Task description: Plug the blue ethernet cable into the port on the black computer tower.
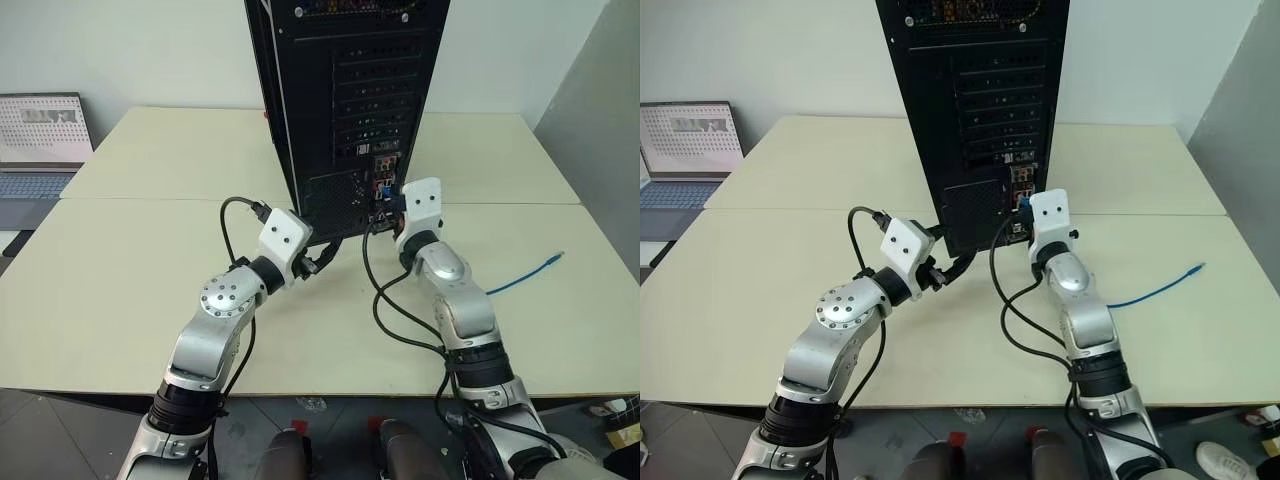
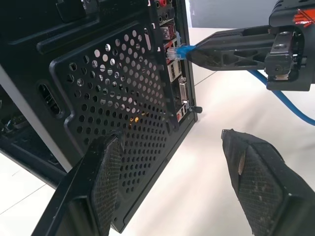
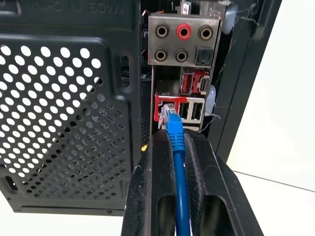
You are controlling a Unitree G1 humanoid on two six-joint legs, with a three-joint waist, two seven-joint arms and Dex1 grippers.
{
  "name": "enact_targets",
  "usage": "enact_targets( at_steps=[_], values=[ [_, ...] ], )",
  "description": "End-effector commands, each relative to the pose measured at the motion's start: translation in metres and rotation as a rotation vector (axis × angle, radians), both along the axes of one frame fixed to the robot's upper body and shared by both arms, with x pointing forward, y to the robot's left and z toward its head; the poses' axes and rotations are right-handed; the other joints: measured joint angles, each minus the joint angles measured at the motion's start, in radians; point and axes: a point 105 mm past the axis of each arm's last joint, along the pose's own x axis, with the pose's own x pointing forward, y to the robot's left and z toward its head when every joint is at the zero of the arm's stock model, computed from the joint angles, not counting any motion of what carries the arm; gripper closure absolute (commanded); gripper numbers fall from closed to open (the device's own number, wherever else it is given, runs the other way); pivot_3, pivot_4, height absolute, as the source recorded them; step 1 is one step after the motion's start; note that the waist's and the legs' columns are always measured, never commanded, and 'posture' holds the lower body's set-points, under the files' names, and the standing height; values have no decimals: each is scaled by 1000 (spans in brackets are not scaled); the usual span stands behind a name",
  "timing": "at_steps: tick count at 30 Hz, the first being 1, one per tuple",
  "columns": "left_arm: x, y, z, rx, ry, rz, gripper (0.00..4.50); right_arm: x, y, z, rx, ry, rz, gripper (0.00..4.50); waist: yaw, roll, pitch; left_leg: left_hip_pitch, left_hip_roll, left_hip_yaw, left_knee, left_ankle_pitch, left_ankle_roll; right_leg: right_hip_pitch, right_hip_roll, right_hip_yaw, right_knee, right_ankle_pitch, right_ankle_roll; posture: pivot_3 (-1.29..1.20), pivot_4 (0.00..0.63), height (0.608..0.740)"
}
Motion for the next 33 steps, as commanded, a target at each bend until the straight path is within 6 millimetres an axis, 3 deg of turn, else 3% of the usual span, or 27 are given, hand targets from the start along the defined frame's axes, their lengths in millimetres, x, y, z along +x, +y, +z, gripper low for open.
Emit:
enact_targets(
  at_steps=[1,8,22,33],
  values=[
    [-5,1,15,0,-72,-5,1181,-7,11,31,17,-102,38,4500,0,0,0,0,0,0,0,0,0,0,0,0,0,0,0,0,150,740],
    [-4,3,13,-1,-65,6,1181,-6,-5,30,80,-56,-18,4500,2,0,0,0,0,0,0,0,0,0,0,0,0,0,0,0,150,740],
    [-3,4,12,6,-62,10,1181,-3,8,34,101,-25,12,4500,-3,0,0,0,0,0,0,0,0,0,0,0,0,0,0,0,150,740],
    [-3,6,11,13,-62,21,1181,-13,-7,25,54,-14,-16,4500,-3,0,0,-1,0,-1,0,0,0,0,0,-1,0,0,0,0,150,740]
  ],
)
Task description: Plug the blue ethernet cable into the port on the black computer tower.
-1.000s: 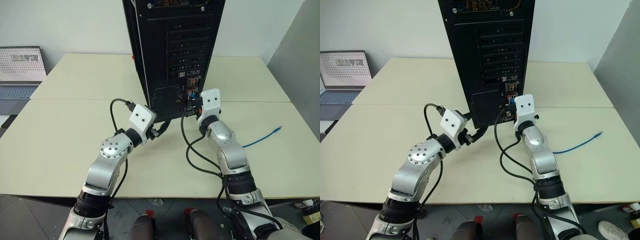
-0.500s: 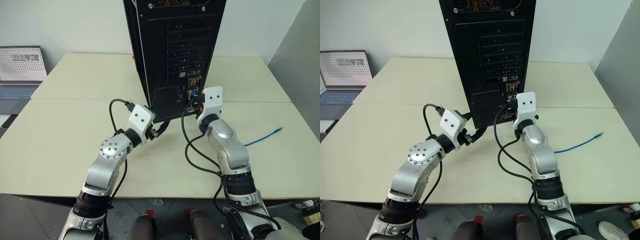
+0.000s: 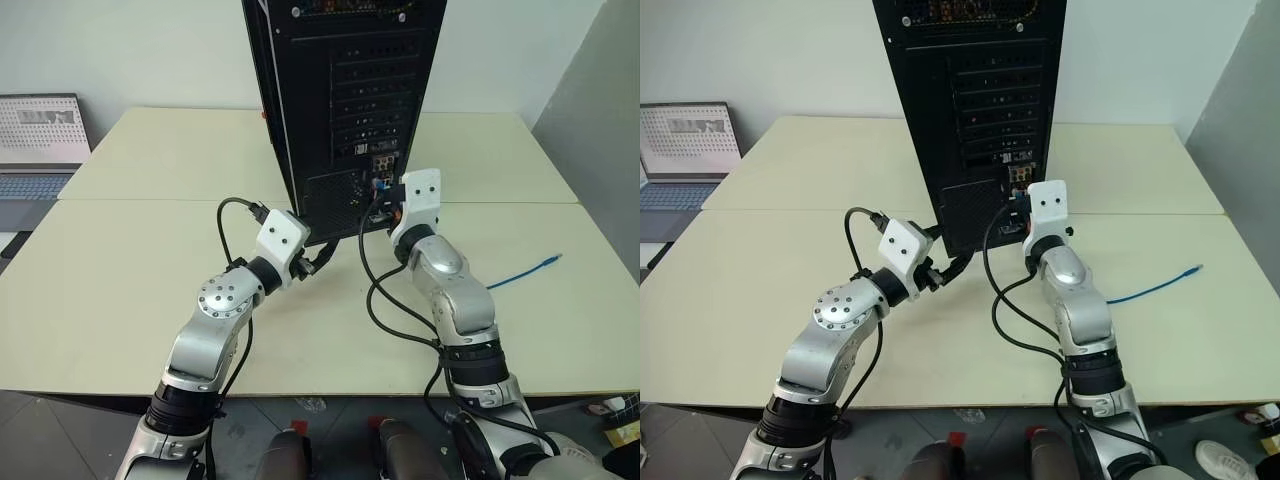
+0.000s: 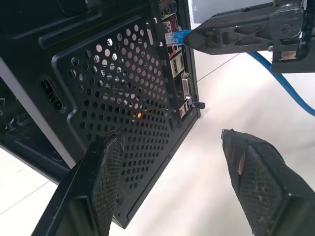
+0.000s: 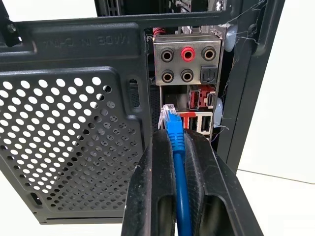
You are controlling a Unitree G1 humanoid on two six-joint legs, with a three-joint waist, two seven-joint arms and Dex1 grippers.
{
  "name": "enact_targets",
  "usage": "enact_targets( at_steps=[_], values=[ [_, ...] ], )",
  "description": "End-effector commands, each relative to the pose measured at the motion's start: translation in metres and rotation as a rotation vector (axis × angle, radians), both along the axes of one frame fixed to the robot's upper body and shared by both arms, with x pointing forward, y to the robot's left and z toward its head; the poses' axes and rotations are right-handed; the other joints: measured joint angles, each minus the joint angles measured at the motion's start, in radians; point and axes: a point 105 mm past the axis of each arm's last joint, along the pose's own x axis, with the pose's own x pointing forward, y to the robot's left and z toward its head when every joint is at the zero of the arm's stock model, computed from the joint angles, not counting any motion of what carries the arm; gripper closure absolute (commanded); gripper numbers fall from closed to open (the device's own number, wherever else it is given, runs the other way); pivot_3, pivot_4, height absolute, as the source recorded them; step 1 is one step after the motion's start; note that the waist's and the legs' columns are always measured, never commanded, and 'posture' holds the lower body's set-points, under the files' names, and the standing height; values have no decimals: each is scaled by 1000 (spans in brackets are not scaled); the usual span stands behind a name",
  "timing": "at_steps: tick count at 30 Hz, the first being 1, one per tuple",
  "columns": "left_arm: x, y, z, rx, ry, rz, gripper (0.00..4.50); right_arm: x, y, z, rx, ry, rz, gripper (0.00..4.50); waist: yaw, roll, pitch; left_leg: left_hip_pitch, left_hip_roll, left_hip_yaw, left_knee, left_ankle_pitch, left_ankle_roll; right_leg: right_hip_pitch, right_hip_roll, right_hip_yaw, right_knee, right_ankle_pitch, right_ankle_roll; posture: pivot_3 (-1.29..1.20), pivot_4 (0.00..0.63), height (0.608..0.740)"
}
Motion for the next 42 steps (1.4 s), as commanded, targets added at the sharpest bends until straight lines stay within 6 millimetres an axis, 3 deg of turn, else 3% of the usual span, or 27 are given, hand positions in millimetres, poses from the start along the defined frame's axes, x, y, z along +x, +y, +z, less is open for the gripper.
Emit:
enact_targets(
  at_steps=[1,15,24,42],
  values=[
    [-4,2,12,-3,-61,1,1181,-10,-6,11,-11,-45,-3,4500,2,0,0,0,0,0,0,0,0,0,0,0,0,0,0,0,150,740],
    [-4,-1,14,-6,-64,-22,1181,-7,4,11,10,-29,1,4500,4,0,0,0,0,0,0,0,0,0,0,0,-1,0,0,0,150,740],
    [-5,1,14,-6,-63,-13,1181,2,-2,13,16,-28,-33,4500,5,0,0,0,0,0,0,0,0,0,-1,0,-1,0,0,0,150,740],
    [-5,2,12,-2,-62,-6,1181,-7,-6,14,32,-14,-49,4500,6,0,0,0,-1,0,0,0,0,0,-1,0,-1,0,0,0,150,740]
  ],
)
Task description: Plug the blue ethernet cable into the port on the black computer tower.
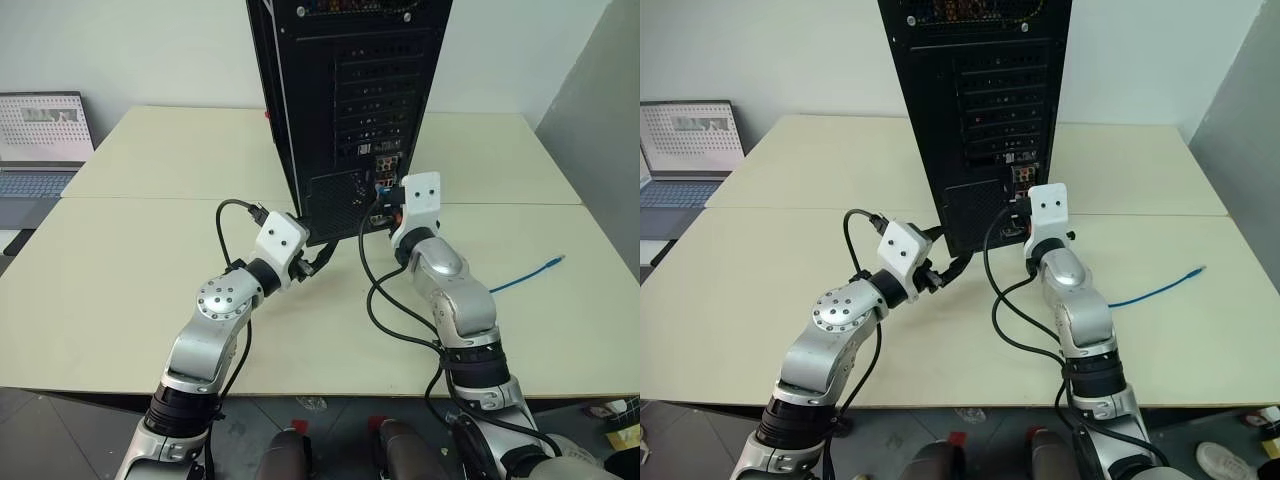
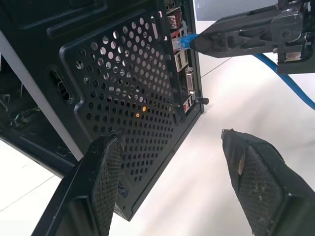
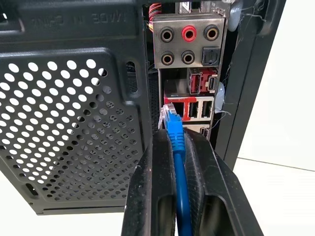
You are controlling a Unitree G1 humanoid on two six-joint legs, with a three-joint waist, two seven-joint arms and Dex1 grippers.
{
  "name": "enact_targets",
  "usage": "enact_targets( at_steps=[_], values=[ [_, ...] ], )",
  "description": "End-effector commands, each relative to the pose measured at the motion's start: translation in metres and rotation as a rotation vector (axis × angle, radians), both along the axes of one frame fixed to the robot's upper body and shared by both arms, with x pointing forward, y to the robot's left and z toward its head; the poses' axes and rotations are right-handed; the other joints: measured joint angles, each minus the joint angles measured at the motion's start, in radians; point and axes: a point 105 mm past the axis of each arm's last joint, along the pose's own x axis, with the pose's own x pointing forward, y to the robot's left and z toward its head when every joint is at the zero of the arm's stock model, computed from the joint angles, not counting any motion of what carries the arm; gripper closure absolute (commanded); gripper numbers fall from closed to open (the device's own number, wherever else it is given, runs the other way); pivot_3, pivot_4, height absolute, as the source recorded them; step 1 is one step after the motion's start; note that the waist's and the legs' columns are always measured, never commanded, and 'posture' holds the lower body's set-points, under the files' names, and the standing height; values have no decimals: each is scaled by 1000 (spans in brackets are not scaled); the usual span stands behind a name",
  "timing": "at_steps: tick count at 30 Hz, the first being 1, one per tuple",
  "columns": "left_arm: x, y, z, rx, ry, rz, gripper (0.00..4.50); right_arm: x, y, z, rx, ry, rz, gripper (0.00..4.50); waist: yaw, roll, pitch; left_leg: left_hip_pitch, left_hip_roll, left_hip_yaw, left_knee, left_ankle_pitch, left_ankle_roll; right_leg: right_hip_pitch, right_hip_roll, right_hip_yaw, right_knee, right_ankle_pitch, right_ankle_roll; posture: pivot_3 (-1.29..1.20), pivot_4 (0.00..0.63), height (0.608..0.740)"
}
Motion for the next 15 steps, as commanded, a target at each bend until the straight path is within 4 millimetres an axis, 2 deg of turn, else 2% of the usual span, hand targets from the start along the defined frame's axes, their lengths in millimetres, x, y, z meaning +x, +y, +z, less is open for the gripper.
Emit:
enact_targets(
  at_steps=[1,15],
  values=[
    [-4,1,14,-5,-60,-3,1181,-8,-5,17,31,-57,-9,4500,0,0,0,0,0,0,0,0,0,0,0,0,0,0,0,0,150,740],
    [-3,1,14,-2,-62,-4,1181,-6,-2,14,27,-53,-11,4500,0,0,0,0,0,0,0,0,0,0,0,0,0,0,0,0,150,740]
  ],
)
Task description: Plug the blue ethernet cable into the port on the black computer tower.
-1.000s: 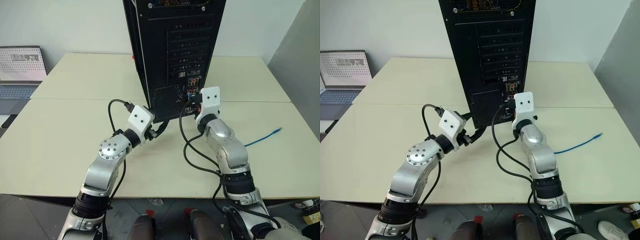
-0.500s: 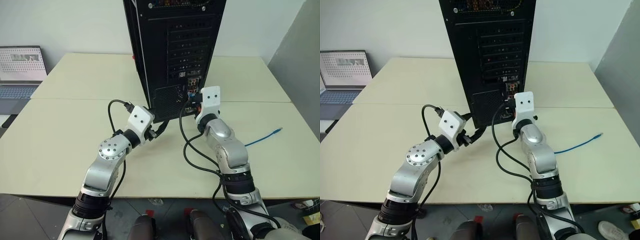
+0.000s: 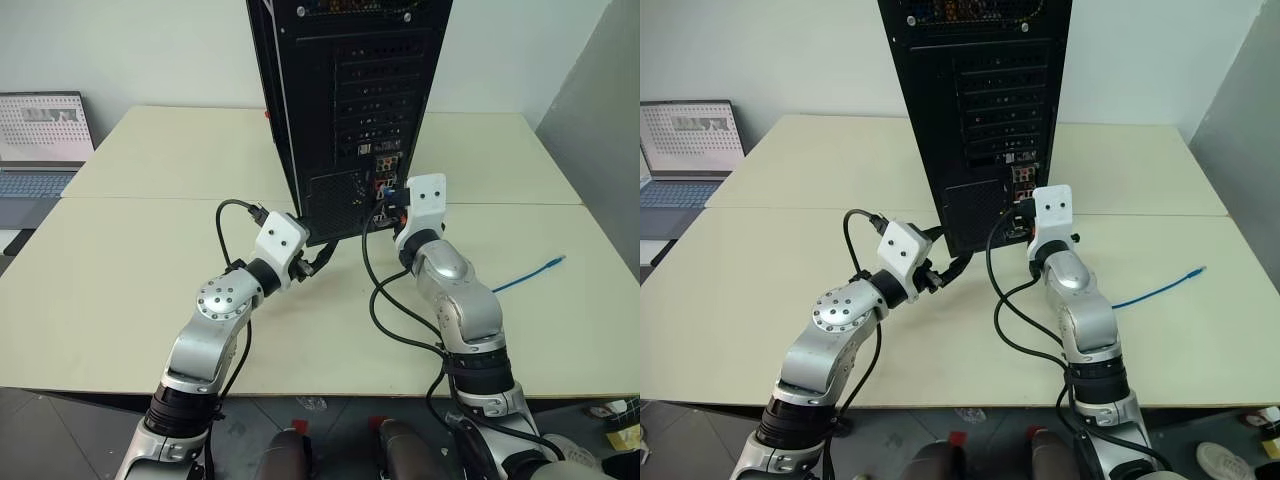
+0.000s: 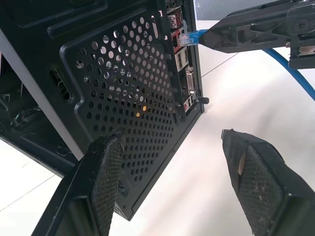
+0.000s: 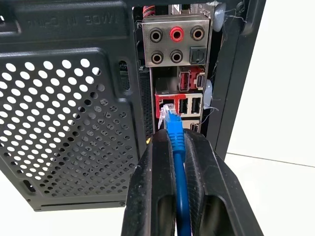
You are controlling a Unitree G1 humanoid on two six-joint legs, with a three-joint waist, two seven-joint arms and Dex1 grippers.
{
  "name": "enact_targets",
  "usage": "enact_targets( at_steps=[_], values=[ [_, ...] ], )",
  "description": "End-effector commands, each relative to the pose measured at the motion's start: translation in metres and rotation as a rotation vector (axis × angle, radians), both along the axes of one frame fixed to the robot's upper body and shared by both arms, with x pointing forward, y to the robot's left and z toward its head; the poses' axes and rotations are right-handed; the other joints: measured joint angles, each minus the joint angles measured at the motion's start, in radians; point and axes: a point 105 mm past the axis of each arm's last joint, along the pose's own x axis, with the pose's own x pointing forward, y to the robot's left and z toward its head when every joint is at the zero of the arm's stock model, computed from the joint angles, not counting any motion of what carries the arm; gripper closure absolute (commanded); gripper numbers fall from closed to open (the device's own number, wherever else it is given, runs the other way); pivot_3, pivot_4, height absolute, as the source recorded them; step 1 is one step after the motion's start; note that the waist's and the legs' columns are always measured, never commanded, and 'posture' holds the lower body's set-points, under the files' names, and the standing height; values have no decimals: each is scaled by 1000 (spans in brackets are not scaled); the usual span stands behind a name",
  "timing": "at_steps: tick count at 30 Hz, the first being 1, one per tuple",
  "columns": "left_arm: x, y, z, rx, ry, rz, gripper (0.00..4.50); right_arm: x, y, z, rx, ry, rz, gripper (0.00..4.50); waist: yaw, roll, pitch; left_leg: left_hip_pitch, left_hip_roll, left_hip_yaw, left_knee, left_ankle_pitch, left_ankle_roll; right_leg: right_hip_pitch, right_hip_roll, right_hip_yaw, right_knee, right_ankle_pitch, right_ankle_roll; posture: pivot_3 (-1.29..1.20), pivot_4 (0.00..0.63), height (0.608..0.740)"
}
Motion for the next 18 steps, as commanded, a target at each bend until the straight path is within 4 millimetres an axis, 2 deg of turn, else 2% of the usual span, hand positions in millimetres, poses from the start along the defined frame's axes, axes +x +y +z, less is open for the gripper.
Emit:
enact_targets(
  at_steps=[1,18],
  values=[
    [-4,1,15,-3,-62,-4,1181,-1,1,16,21,-61,-5,4500,0,0,0,0,0,0,0,0,0,0,0,0,0,0,0,0,150,740],
    [-3,1,15,-2,-64,-5,1181,4,4,18,27,-75,-3,4500,0,0,0,0,0,0,0,0,0,0,0,0,0,0,0,0,150,740]
  ],
)
